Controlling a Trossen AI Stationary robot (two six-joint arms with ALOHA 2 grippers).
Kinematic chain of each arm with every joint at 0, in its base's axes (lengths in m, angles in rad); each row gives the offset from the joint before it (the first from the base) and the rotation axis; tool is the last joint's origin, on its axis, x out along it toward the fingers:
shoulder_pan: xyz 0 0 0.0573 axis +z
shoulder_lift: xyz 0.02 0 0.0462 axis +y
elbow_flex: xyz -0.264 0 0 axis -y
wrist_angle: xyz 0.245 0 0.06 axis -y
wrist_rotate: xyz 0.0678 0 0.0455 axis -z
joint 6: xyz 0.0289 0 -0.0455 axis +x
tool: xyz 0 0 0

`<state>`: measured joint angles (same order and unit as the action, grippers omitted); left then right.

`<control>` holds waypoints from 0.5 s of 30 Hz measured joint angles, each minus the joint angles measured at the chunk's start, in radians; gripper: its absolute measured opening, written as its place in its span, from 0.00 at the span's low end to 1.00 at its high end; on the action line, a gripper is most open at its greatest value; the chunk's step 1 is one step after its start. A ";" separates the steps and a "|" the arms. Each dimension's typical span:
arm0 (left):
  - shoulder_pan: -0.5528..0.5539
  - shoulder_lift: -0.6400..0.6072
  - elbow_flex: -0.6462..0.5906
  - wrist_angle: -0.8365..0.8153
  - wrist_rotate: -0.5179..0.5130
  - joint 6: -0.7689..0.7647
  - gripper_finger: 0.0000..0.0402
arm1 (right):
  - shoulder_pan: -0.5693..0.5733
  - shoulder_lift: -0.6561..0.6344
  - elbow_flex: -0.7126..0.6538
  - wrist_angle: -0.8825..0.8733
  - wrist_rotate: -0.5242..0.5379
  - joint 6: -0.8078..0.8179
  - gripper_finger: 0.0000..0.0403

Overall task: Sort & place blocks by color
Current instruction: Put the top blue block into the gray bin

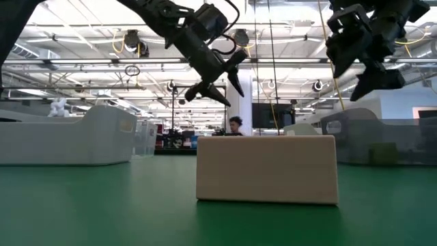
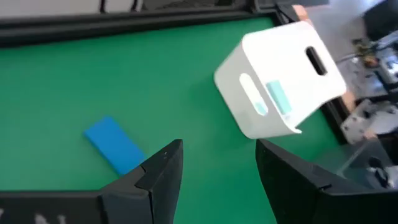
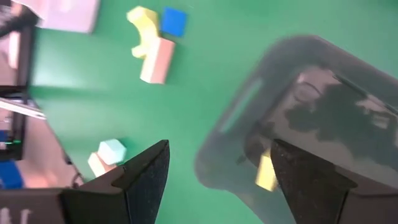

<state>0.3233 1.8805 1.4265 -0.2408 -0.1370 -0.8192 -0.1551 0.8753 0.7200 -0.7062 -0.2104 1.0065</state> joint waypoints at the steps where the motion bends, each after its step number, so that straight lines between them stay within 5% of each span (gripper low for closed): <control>1: 0.001 0.000 0.000 -0.014 -0.009 0.006 0.50 | 0.000 0.000 0.000 0.021 0.000 0.001 0.67; 12: -0.003 0.001 -0.010 -0.001 -0.027 -0.078 0.50 | 0.000 0.000 0.000 0.240 0.000 0.002 0.68; 15: -0.012 0.008 -0.010 -0.003 -0.082 -0.210 0.50 | 0.000 0.000 0.000 0.287 0.000 0.001 0.68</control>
<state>0.3114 1.8887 1.4166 -0.2435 -0.2187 -1.0293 -0.1551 0.8757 0.7200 -0.4192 -0.2104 1.0078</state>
